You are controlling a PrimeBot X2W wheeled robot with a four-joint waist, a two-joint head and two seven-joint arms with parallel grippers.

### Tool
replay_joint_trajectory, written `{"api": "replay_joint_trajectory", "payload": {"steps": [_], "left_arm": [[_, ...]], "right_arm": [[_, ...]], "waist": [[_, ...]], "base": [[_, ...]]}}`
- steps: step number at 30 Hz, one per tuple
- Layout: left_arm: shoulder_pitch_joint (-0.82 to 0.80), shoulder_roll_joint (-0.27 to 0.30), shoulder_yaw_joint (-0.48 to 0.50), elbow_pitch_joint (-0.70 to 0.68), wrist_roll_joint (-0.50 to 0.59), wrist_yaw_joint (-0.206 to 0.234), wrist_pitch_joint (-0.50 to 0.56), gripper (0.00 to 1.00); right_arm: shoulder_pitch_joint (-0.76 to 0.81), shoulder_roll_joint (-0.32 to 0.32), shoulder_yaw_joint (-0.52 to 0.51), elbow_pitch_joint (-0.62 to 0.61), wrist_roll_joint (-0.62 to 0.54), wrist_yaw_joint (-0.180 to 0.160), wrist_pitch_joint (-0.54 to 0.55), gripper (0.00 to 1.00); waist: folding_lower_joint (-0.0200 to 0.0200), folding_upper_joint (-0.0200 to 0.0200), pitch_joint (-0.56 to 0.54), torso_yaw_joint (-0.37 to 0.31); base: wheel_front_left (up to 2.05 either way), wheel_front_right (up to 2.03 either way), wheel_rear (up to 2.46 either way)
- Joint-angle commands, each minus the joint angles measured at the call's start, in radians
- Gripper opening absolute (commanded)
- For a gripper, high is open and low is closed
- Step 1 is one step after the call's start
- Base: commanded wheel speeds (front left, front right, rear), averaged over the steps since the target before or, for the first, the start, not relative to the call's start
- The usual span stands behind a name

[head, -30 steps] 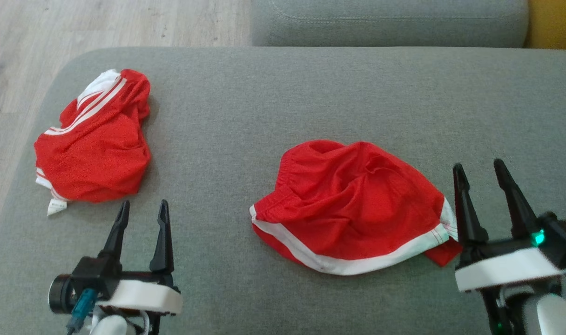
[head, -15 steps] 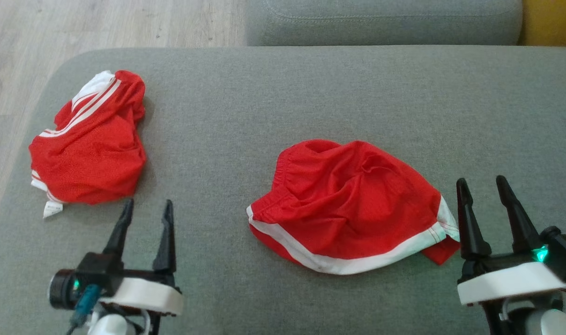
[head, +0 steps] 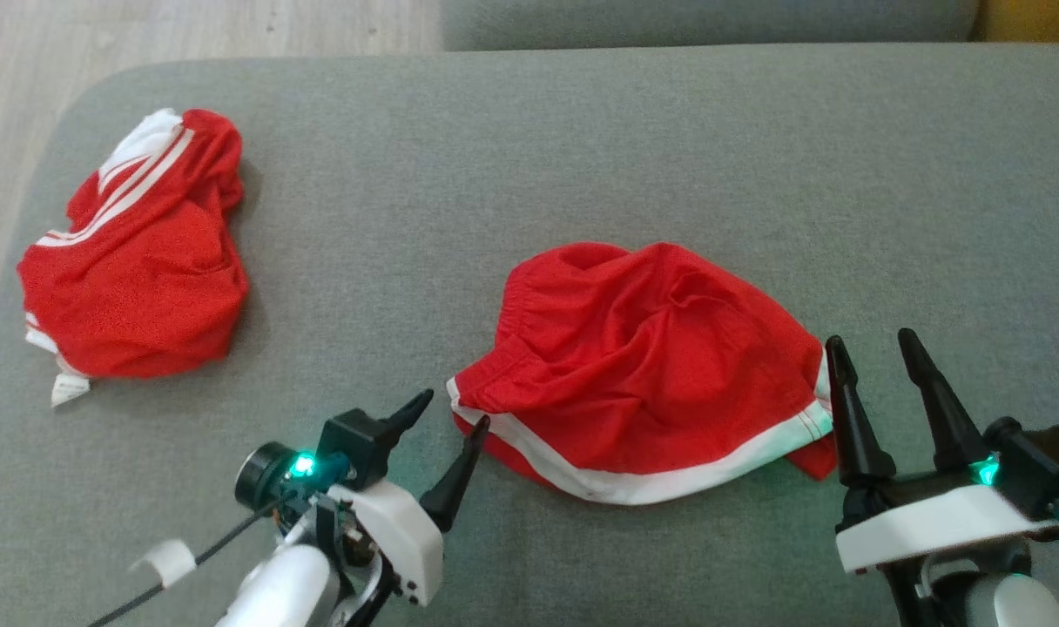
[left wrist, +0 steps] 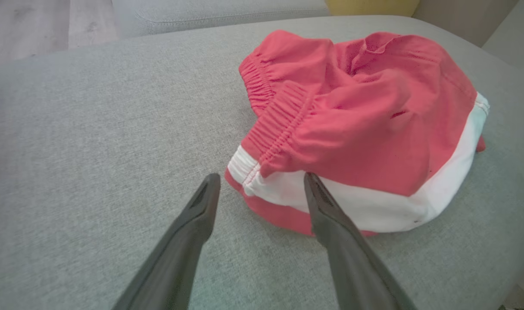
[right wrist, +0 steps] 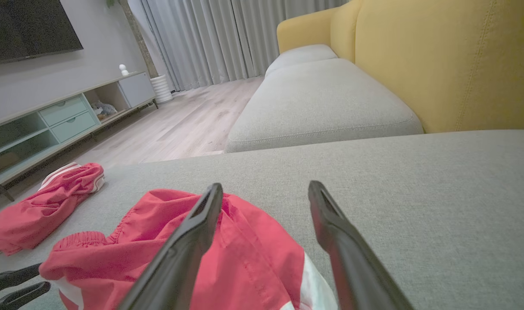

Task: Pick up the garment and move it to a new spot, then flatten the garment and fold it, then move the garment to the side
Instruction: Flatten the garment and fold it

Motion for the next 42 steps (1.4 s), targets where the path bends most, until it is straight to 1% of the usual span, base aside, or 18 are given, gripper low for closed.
{"api": "replay_joint_trajectory", "payload": {"steps": [1,5,6,7,8,16,29,30,31,34,39,42], "left_arm": [[-0.059,0.007,0.027,-0.019,-0.006,-0.004,0.005,1.0],[-0.094,0.006,0.025,0.025,-0.008,-0.006,0.012,1.0],[-0.1,0.003,0.025,0.035,-0.013,-0.006,0.015,0.83],[-0.107,0.0,0.025,0.043,-0.015,-0.007,0.014,0.35],[-0.112,0.0,0.024,0.05,-0.017,-0.008,0.013,0.0],[-0.123,0.002,0.017,0.059,-0.028,-0.012,-0.008,0.0],[-0.129,-0.004,0.013,0.054,-0.04,-0.003,-0.031,0.0],[-0.13,-0.005,0.012,0.054,-0.041,-0.003,-0.032,0.0],[-0.13,-0.006,0.013,0.053,-0.043,-0.003,-0.036,0.0],[-0.13,-0.008,0.017,0.045,-0.049,-0.001,-0.052,0.0],[-0.127,-0.001,0.035,0.0,-0.058,0.006,-0.085,0.0],[-0.124,0.014,0.056,-0.089,-0.064,0.015,-0.103,0.0]], "right_arm": [[-0.045,-0.006,0.03,-0.032,0.005,-0.001,0.004,1.0],[-0.04,-0.006,0.036,-0.022,0.003,-0.001,0.018,1.0],[-0.035,-0.006,0.036,-0.018,0.002,-0.001,0.025,1.0],[-0.027,-0.006,0.037,-0.012,0.001,-0.001,0.033,1.0],[-0.018,-0.006,0.038,-0.005,0.0,-0.001,0.045,1.0],[0.039,-0.006,0.042,0.056,0.002,-0.001,0.124,1.0],[-0.05,-0.005,0.06,0.174,0.005,-0.001,0.193,1.0],[-0.055,-0.005,0.063,0.18,0.01,-0.001,0.197,0.77],[-0.058,-0.005,0.065,0.185,0.016,-0.001,0.202,0.0],[-0.061,-0.005,0.069,0.184,0.023,-0.001,0.21,0.0],[-0.066,-0.005,0.073,0.135,0.021,-0.001,0.208,0.0],[-0.082,-0.007,0.065,0.055,0.007,-0.001,0.197,0.0]], "waist": [[-0.0001,0.0,0.011,-0.011],[-0.0001,0.0,0.028,-0.026],[-0.0001,0.0,0.03,-0.028],[-0.0001,0.0,0.033,-0.03],[-0.0001,0.0,0.037,-0.032],[-0.0001,0.0,0.053,-0.032],[-0.0001,0.0,0.061,-0.007],[-0.0001,0.0,0.062,-0.004],[-0.0001,0.0,0.063,-0.001],[-0.0001,0.0,0.066,0.006],[-0.0001,0.0,0.063,0.01],[-0.0001,0.0,0.049,0.012]], "base": [[0.0,0.0,0.0],[0.0,0.0,0.0],[0.0,0.0,0.0],[0.0,0.0,0.0],[0.0,0.0,0.0],[0.0,0.0,0.0],[0.0,0.0,0.0],[0.0,0.0,0.0],[0.0,0.0,0.0],[0.0,0.0,0.0],[0.0,0.0,0.0],[0.0,0.0,0.0]]}}
